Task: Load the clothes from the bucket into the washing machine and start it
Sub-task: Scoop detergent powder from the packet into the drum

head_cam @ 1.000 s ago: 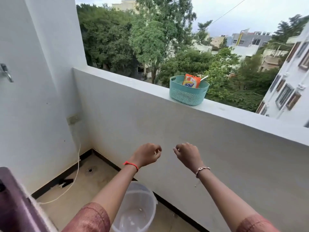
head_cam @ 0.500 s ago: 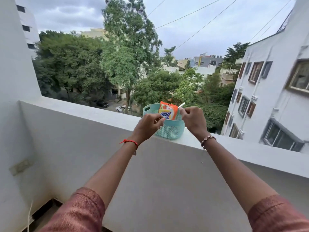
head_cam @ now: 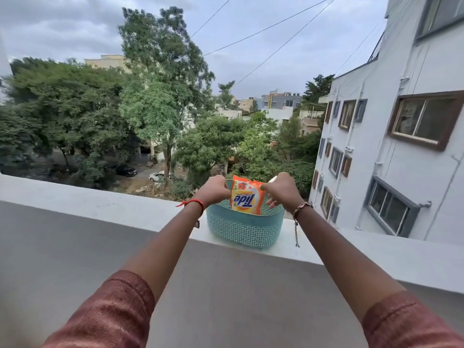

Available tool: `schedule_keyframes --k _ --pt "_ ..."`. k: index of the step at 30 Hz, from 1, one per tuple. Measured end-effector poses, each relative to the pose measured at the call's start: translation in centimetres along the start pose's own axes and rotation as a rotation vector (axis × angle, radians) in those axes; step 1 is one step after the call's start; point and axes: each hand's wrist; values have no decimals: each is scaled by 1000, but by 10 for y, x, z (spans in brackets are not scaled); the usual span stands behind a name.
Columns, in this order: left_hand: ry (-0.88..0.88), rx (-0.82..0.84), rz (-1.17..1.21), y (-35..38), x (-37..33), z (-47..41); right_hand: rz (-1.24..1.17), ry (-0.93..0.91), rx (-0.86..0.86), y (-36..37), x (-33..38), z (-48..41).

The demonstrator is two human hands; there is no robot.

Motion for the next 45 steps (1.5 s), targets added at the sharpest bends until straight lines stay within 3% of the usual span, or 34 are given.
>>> schedule_keyframes --k 6,13,19,26,32,35,38,42,45 --pt "-113 205 107 7 -5 -25 -61 133 19 17 -11 -20" --pt "-196 145 295 26 -11 -48 -114 279 49 33 -18 -40" --pt "-261 128 296 22 -7 -53 -232 310 29 35 -24 -51" --pt "-205 87 468 8 -6 -49 -337 189 -58 25 -8 -47" --pt "-90 -185 821 -9 -21 -36 -450 20 -54 0 29 -28" --pt "28 -240 931 -22 -24 -18 -495 -67 -35 -12 46 -11" --pt "78 -196 971 -35 -24 11 -525 -130 4 -26 57 11" --pt "85 -26 863 -43 -21 60 -565 -144 86 -32 61 48" --pt "62 -2 773 -38 -12 113 -579 -149 190 -30 52 82"
Point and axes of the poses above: each hand's wrist, its own z-axis away from the middle knuckle, its own y-axis out of the palm, x = y × z, and after that the axes turned 2 degrees about z, right-handed
